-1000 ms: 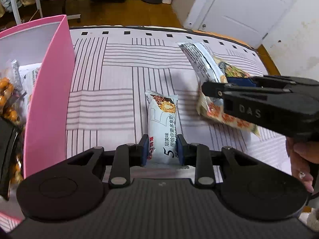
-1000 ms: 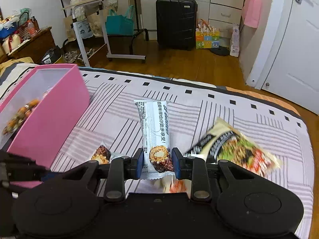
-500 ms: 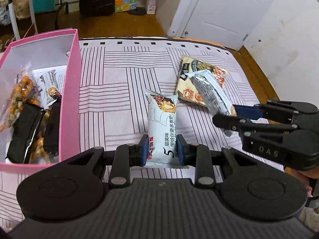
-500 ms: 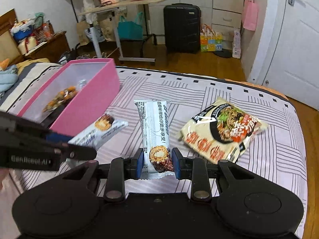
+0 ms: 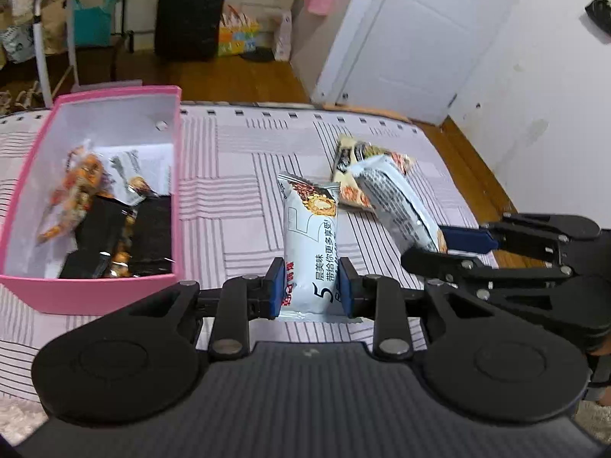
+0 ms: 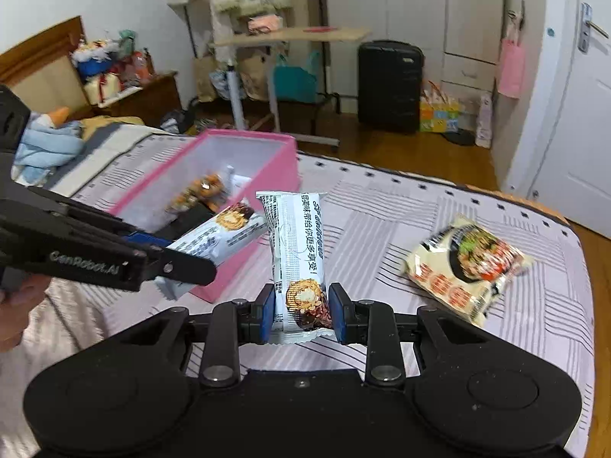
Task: Organize snacks
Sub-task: 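Carry both white snack bars with both grippers over the pink box, then open both grippers to drop the snack bars into the box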
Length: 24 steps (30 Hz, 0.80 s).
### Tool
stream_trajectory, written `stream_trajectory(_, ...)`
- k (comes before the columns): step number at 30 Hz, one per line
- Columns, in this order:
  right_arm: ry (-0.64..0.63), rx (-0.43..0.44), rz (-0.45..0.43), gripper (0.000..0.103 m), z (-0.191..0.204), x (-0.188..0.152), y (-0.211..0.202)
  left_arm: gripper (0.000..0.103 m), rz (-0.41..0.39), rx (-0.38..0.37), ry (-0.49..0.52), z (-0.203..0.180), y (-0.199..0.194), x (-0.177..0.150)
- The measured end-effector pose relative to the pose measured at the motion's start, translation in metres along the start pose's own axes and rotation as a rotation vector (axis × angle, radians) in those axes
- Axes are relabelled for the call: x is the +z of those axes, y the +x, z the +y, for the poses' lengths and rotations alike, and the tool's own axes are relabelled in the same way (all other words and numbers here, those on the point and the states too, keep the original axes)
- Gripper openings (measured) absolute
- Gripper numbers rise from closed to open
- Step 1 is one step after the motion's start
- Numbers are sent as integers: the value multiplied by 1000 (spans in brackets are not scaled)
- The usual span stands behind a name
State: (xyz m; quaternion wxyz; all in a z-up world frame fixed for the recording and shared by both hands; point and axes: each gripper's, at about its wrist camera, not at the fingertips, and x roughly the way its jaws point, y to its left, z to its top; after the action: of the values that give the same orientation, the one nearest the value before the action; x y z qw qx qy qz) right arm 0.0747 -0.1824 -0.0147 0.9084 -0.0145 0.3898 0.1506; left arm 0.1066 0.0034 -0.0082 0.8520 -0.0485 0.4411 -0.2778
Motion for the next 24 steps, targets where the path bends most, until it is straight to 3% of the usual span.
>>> stream_trajectory(14, -1, 131, 0, 34, 55, 30, 37, 28, -83, 135, -94, 73, -19, 2)
stream_trajectory(24, 32, 151, 50, 34, 87, 56, 111, 28, -100, 243, -159, 133, -6, 9)
